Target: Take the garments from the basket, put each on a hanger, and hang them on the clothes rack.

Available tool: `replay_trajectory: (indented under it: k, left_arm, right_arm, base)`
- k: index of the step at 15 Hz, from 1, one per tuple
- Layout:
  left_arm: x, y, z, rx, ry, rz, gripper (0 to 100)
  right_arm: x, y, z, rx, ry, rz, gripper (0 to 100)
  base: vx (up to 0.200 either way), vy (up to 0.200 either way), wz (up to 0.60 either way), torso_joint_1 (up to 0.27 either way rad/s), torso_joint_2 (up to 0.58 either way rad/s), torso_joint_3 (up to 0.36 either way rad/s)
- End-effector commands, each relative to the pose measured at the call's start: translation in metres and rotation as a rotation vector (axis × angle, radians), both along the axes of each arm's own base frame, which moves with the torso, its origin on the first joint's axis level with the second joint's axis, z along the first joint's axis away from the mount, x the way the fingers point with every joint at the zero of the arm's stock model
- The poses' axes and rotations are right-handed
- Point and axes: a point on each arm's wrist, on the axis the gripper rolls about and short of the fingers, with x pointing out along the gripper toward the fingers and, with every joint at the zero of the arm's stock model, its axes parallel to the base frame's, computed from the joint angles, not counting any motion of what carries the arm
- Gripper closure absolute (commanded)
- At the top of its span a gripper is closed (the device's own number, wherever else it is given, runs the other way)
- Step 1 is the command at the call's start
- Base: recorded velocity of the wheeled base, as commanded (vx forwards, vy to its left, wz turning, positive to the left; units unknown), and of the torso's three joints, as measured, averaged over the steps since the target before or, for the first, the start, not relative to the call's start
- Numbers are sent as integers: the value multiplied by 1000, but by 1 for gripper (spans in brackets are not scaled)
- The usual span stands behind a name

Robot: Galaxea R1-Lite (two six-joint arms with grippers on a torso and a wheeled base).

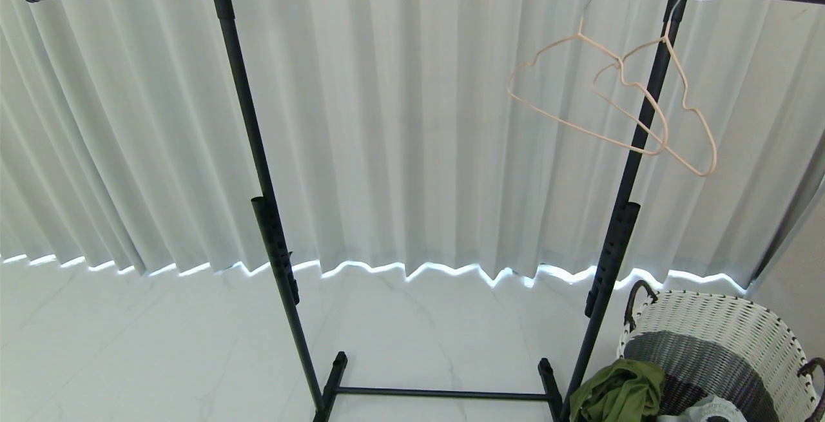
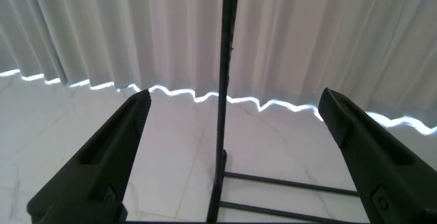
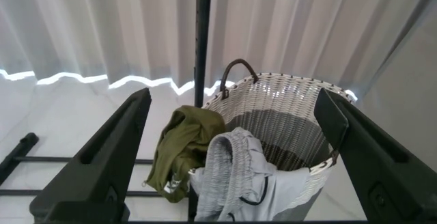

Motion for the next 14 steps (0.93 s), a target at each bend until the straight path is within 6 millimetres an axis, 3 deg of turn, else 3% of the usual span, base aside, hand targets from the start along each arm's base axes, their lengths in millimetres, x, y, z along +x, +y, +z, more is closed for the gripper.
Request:
replay_trajectory:
  k: [1,2,3,5,7,9,11,14]
  left_arm:
    - [0,0,-2,-12,5,0,0]
    - [0,0,-2,-15,5,0,0]
    - [0,0,-2,-14,5,0,0]
    - [1,0,-2,-20,7,3,0]
    - [1,0,-2,-20,6,4,0]
    - [1,0,-2,-21,4,3,0]
    - [1,0,-2,-21,4,3,0]
    - [1,0,-2,-21,4,4,0]
  right_arm:
    - [0,0,0,-14,-3,0,0]
    - [0,0,4,-26,-33,-8,0]
    - [-5,0,26,-8,-92,4,0]
    - [1,-1,66,-48,11,62,0]
    - [31,0,77,-186,231,79,0]
    - [70,2,79,-326,448,62,0]
    - [113,2,67,-546,678,104,0]
    - [146,-2,42,-662,879,190,0]
  base:
    - [0,0,0,0,0,0]
    - [0,0,0,0,0,0]
    - [0,0,0,0,0,0]
    - [0,0,0,0,0,0]
    - [0,0,0,0,0,0]
    - [0,0,0,0,0,0]
    - [0,0,0,0,0,0]
    - [0,0,0,0,0,0]
